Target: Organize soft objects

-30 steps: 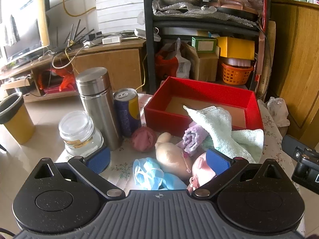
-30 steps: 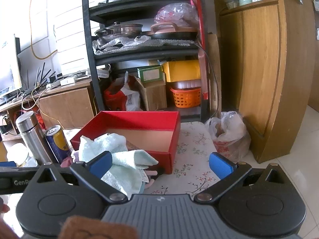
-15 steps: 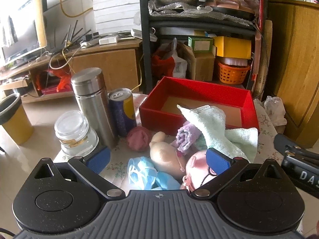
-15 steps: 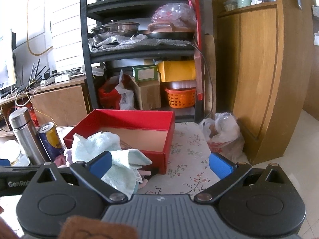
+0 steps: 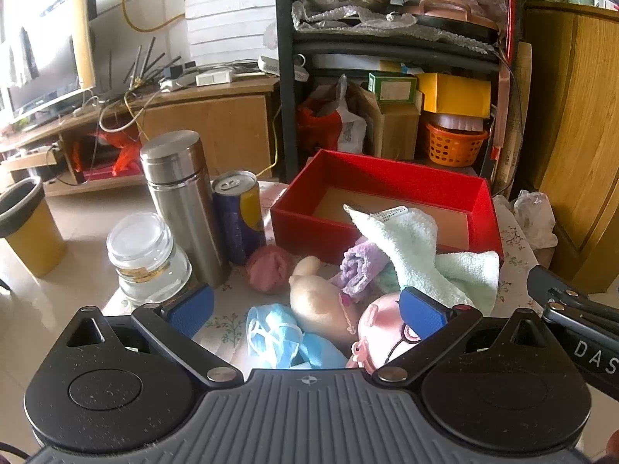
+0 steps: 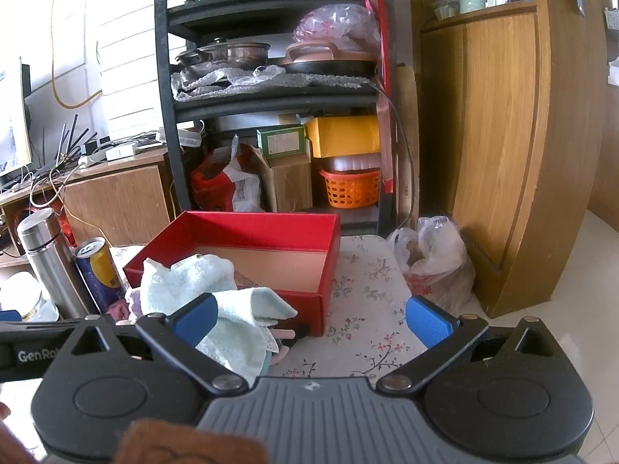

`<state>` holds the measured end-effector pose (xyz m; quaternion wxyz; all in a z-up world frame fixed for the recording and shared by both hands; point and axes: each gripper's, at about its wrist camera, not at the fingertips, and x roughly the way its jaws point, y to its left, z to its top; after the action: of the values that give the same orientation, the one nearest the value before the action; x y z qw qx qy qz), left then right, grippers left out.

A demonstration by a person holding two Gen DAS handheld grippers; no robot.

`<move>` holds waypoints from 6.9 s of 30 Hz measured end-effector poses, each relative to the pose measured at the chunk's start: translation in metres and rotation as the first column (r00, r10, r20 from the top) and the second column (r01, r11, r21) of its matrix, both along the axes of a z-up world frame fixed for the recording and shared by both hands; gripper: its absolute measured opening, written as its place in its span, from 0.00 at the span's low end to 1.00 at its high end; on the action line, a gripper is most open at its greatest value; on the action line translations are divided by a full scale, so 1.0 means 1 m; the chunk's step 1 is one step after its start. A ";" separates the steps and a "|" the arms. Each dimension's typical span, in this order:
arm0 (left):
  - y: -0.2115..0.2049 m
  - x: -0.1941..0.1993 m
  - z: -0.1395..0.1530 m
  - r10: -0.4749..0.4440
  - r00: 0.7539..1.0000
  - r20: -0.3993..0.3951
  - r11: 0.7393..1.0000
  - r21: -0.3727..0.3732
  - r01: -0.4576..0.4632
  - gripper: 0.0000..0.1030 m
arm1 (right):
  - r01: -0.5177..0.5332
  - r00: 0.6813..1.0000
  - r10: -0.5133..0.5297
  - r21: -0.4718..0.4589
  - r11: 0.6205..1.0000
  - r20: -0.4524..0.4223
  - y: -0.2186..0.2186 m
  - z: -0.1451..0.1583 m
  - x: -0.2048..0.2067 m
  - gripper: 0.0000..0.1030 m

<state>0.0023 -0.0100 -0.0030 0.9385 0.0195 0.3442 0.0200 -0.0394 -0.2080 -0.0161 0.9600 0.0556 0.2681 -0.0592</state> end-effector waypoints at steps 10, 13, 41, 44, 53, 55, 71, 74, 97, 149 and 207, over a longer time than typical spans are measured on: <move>-0.001 0.000 -0.001 0.001 1.000 -0.003 1.000 0.008 -0.001 0.95 | 0.001 1.000 -0.001 -0.002 1.000 -0.003 0.000 -0.001 0.000 0.76; -0.001 0.000 -0.001 0.001 1.000 -0.003 1.000 0.007 -0.001 0.95 | 0.001 1.000 -0.001 -0.001 1.000 -0.003 0.000 -0.001 0.000 0.76; 0.000 -0.001 -0.002 0.001 1.000 0.001 1.000 0.016 -0.001 0.95 | 0.002 1.000 -0.002 0.002 1.000 -0.006 0.001 -0.004 0.000 0.76; 0.000 -0.001 -0.002 0.002 1.000 0.000 1.000 0.015 -0.002 0.95 | 0.002 1.000 -0.002 0.001 1.000 -0.007 0.001 -0.004 -0.001 0.76; 0.009 -0.001 -0.002 -0.014 1.000 -0.007 1.000 0.006 0.014 0.95 | 0.005 1.000 -0.005 0.010 1.000 -0.024 -0.001 -0.009 0.001 0.76; 0.015 -0.001 -0.004 -0.006 1.000 -0.012 1.000 0.020 0.006 0.95 | 0.006 0.999 -0.006 0.009 1.000 -0.039 -0.003 -0.012 0.003 0.76; 0.079 0.003 -0.004 0.078 0.995 -0.060 0.996 -0.046 -0.080 0.95 | -0.212 0.971 0.216 0.043 0.976 -0.100 0.027 -0.016 0.043 0.74; 0.079 0.004 -0.003 0.056 0.996 -0.075 0.996 -0.058 -0.061 0.95 | -0.270 0.955 0.275 0.056 0.961 -0.114 0.036 -0.019 0.059 0.69; 0.063 0.008 -0.008 -0.018 0.993 -0.113 0.997 -0.075 0.010 0.95 | -0.312 0.904 0.417 0.520 0.795 -0.095 -0.021 -0.004 0.063 0.00; 0.063 0.014 -0.061 -0.004 0.901 -0.434 0.968 -0.229 -0.106 0.60 | -0.289 0.883 0.451 0.905 0.312 0.126 -0.094 0.000 0.047 0.00; -0.030 0.177 0.069 -0.063 0.991 0.118 0.975 -0.203 0.087 0.63 | -0.442 0.897 0.297 0.699 0.563 0.328 -0.095 0.072 0.151 0.00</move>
<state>0.1791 -0.0396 0.0663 0.9532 -0.0669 0.2906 -0.0505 0.1118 -0.3032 0.0561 0.8569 0.3988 0.1893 0.2664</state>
